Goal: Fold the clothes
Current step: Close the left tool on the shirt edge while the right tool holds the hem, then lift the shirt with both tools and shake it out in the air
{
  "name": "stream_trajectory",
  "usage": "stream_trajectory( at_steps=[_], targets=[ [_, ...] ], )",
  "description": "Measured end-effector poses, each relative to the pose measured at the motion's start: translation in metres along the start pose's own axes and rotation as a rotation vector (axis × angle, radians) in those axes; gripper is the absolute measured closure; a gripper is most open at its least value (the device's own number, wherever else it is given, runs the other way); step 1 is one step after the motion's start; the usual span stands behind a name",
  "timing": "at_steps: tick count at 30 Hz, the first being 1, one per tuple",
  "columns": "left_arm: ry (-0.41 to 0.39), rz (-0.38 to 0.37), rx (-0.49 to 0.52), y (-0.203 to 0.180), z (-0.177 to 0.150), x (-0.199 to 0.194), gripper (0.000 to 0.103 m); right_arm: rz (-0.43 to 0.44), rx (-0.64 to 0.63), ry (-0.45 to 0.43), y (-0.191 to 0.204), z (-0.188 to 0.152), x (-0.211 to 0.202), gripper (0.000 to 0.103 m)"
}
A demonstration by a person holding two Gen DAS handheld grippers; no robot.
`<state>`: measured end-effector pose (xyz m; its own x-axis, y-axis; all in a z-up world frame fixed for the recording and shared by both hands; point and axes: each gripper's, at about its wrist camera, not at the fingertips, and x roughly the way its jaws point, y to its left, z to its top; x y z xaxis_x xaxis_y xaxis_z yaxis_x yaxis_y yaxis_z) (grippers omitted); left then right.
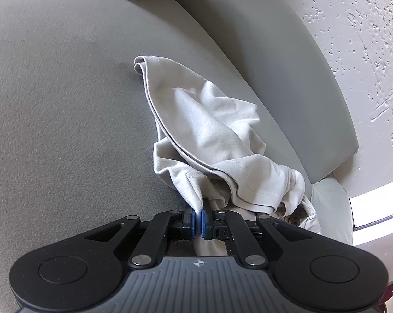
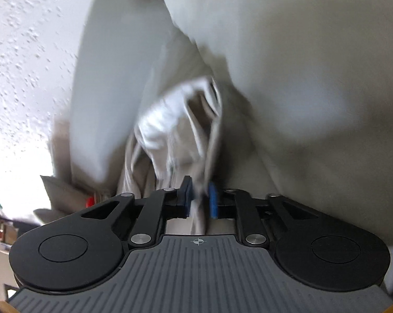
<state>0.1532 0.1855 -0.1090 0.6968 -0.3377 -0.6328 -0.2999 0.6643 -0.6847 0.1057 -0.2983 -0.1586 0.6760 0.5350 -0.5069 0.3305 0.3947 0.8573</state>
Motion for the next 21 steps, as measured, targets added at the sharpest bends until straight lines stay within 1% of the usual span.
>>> stream_trajectory(
  at_steps=[1,3,4,5,8,11,12,14,15,17,19,21],
  targets=[
    [0.000,0.000,-0.001,0.000,0.000,0.000,0.100,0.008,0.023,0.022,-0.002,-0.004,-0.002,0.088],
    [0.001,0.000,-0.002,0.000,0.000,0.000,0.100,0.020,0.078,0.026,-0.004,-0.012,-0.007,0.086],
    [0.001,-0.001,-0.003,0.000,0.000,0.000,0.100,0.023,0.086,0.010,-0.004,-0.013,-0.006,0.083],
    [0.001,-0.001,-0.004,0.001,0.000,0.000,0.100,0.024,0.083,-0.011,-0.002,-0.013,-0.003,0.082],
    [0.002,-0.001,-0.006,0.001,0.000,0.000,0.100,0.022,0.065,-0.070,0.004,-0.010,0.011,0.081],
    [0.002,-0.002,-0.008,0.001,-0.001,0.000,0.100,0.015,0.045,-0.098,0.009,-0.006,0.023,0.081],
    [0.002,-0.001,-0.008,0.001,-0.001,0.000,0.100,0.008,0.027,-0.099,0.011,-0.006,0.024,0.082],
    [0.002,-0.002,-0.009,0.001,-0.001,-0.001,0.100,-0.006,-0.008,-0.101,0.014,-0.007,0.026,0.090],
    [0.002,-0.002,-0.009,0.001,-0.001,-0.001,0.100,-0.014,-0.019,-0.103,0.015,-0.009,0.025,0.099],
    [0.009,-0.007,-0.012,0.002,-0.001,-0.001,0.100,-0.038,-0.042,-0.110,0.018,-0.015,0.020,0.101],
    [0.061,-0.024,-0.024,0.001,-0.002,-0.003,0.100,-0.086,-0.104,-0.120,0.031,-0.021,0.015,0.102],
    [0.105,-0.041,-0.034,0.001,-0.002,-0.007,0.100,-0.107,-0.155,-0.114,0.049,-0.026,0.009,0.102]
  ],
)
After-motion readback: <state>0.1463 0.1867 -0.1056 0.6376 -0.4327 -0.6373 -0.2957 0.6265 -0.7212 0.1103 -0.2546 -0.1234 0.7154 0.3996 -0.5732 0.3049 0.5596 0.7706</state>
